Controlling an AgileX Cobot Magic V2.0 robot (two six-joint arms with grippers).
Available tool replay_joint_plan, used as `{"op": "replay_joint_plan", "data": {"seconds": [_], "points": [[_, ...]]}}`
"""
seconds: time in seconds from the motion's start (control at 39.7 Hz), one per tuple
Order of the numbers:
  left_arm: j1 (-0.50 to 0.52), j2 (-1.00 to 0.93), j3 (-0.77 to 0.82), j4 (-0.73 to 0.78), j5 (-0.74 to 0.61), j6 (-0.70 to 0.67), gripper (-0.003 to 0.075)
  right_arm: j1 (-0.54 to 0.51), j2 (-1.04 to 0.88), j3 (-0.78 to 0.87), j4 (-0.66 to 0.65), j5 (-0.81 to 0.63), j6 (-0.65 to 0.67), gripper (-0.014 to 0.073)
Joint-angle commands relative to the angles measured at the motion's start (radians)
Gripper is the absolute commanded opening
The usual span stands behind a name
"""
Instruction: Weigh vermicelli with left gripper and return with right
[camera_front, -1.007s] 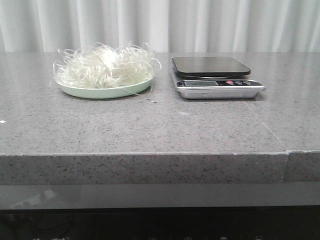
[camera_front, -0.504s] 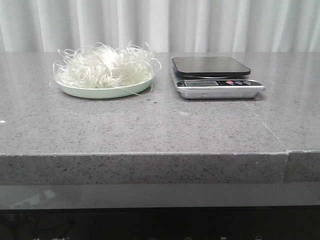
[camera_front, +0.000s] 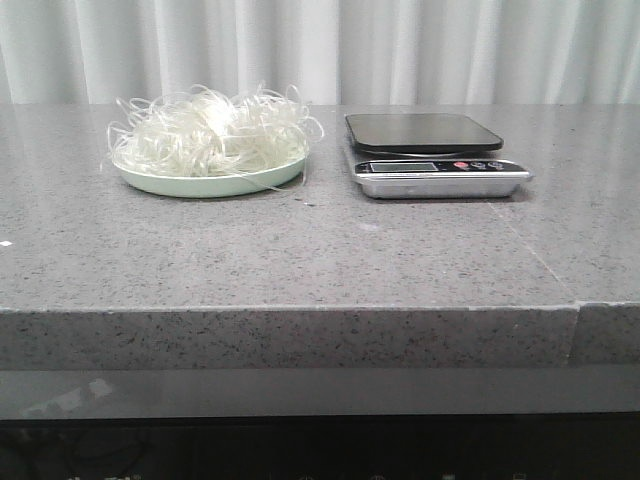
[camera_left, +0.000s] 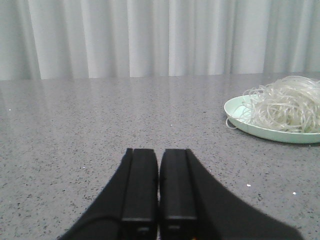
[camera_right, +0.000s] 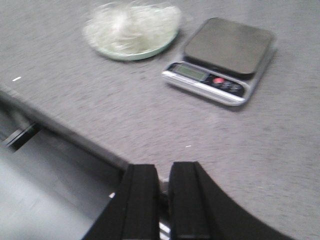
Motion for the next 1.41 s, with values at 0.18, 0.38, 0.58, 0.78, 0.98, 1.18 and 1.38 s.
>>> {"op": "replay_joint_plan", "data": {"seconds": [0.18, 0.38, 0.58, 0.78, 0.98, 1.18, 1.38], "points": [[-0.001, -0.024, 0.037, -0.01, -0.084, -0.011, 0.0156, -0.283, -0.209, 0.292, -0.007, -0.443, -0.002, 0.0234], [-0.001, -0.024, 0.037, -0.01, -0.084, -0.011, 0.0156, -0.379, -0.33, 0.538, -0.007, -0.604, -0.002, 0.0234], [-0.001, -0.024, 0.037, -0.01, -0.084, -0.011, 0.0156, -0.389, -0.398, 0.666, -0.007, -0.676, -0.002, 0.0234], [-0.001, -0.024, 0.037, -0.01, -0.084, -0.011, 0.0156, -0.389, -0.409, 0.697, -0.007, -0.721, -0.002, 0.0234], [-0.001, -0.024, 0.037, -0.01, -0.084, -0.011, 0.0156, -0.389, -0.409, 0.697, -0.007, -0.732, -0.002, 0.0234], [-0.001, -0.024, 0.037, -0.01, -0.084, -0.011, 0.0156, -0.389, -0.409, 0.697, -0.007, -0.772, -0.002, 0.0234], [-0.001, -0.024, 0.037, -0.01, -0.084, -0.011, 0.0156, -0.389, -0.409, 0.697, -0.007, -0.815, -0.001, 0.0234]]}}
